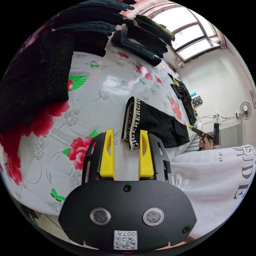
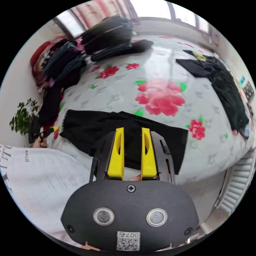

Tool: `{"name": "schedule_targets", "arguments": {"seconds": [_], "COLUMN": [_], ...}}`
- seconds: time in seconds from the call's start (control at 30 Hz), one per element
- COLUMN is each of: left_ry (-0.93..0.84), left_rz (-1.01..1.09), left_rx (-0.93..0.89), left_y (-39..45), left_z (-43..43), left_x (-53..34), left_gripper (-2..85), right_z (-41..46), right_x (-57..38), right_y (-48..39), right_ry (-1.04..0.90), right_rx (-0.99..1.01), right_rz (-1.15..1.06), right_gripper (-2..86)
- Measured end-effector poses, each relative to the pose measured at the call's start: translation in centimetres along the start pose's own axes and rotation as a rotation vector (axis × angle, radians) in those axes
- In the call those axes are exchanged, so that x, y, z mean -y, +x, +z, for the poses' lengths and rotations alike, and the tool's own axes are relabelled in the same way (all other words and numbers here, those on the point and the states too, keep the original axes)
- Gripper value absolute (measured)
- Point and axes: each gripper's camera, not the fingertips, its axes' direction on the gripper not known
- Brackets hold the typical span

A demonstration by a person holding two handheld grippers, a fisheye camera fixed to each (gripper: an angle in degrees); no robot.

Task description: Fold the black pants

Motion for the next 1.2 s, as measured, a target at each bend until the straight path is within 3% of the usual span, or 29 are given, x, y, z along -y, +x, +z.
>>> {"name": "schedule_targets", "arguments": {"seconds": [0.1, 0.17, 0.4, 0.57, 0.73, 0.9, 1.07, 1.2], "left_ry": [-0.071, -0.091, -0.109, -0.038, -0.038, -0.068, -0.106, -0.090], "left_rz": [0.046, 0.044, -0.022, -0.025, 0.060, 0.165, 0.175, 0.173], "left_rx": [-0.015, 0.069, 0.063, 0.076, 0.037, 0.071, 0.070, 0.059], "left_y": [0.3, 0.4, 0.0, 0.7, 2.9, 5.6, 6.2, 6.5], "left_z": [1.8, 2.4, 2.2, 0.3, 0.4, 1.3, 2.4, 2.2], "left_x": [1.6, 2.1, 2.2, 0.9, 0.6, 1.0, 1.5, 1.6], "left_gripper": [9.7, 8.4, 6.6, 5.9, 5.9, 5.5, 5.4, 5.1], "right_z": [-2.5, -2.3, -2.6, -10.9, -10.3, -15.1, -13.1, -9.0], "right_x": [-1.4, -2.4, -1.4, -0.5, -1.1, -0.1, 0.5, -0.3], "right_y": [8.3, 13.3, 14.8, 16.2, 18.5, 8.3, -7.3, -11.7], "right_ry": [0.039, -0.018, -0.106, 0.117, -0.092, 0.069, -0.047, -0.205], "right_rx": [-0.073, -0.022, -0.018, 0.186, -0.030, -0.003, -0.008, -0.054], "right_rz": [0.267, 0.404, 0.387, 0.315, 0.431, 0.086, -0.459, -0.639], "right_gripper": [9.2, 9.5, 4.4, 2.5, 3.7, 5.3, 7.5, 7.1]}}
